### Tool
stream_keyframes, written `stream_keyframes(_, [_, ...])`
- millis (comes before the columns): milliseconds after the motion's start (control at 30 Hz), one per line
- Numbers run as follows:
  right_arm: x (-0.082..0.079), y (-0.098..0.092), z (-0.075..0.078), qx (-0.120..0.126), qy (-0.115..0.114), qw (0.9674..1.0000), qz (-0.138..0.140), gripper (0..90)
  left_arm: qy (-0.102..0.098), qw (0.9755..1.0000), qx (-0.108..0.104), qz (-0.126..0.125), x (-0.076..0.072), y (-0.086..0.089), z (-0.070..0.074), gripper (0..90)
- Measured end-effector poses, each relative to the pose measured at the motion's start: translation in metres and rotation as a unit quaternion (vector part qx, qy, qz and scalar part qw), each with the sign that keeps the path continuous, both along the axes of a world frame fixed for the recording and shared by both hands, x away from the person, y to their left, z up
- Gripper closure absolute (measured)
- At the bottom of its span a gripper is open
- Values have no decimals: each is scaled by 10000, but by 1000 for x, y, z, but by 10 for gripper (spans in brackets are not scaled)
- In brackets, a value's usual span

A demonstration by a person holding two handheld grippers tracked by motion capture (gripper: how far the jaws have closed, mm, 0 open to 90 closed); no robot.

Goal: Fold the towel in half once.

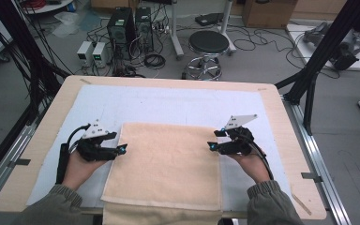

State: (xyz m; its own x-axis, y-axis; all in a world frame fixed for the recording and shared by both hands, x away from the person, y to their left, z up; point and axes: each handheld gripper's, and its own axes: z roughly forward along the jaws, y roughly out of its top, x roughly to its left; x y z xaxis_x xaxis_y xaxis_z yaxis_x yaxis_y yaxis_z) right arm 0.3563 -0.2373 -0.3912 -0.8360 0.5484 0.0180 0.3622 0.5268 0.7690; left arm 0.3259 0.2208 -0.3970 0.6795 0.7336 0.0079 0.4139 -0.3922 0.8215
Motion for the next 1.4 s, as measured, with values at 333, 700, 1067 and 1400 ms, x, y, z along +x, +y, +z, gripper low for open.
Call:
stream_keyframes(333, [44, 10, -18, -231, 152, 9991, -329, 327, 319, 9976, -82, 606, 55, -1, -15, 380])
stream_keyframes(700, [58, 8, -42, -519, 530, 9960, -494, 393, 738, 9956, 148, 553, 70, -7, -42, 426])
stream_keyframes(1067, [64, 16, -31, -527, 458, 9973, -213, 845, 554, 9961, 84, 677, 73, -14, -33, 833])
stream_keyframes(1400, [100, 25, 46, -398, -422, 9971, -499, 849, -275, 9933, -58, 1122, 102, -10, 47, 838])
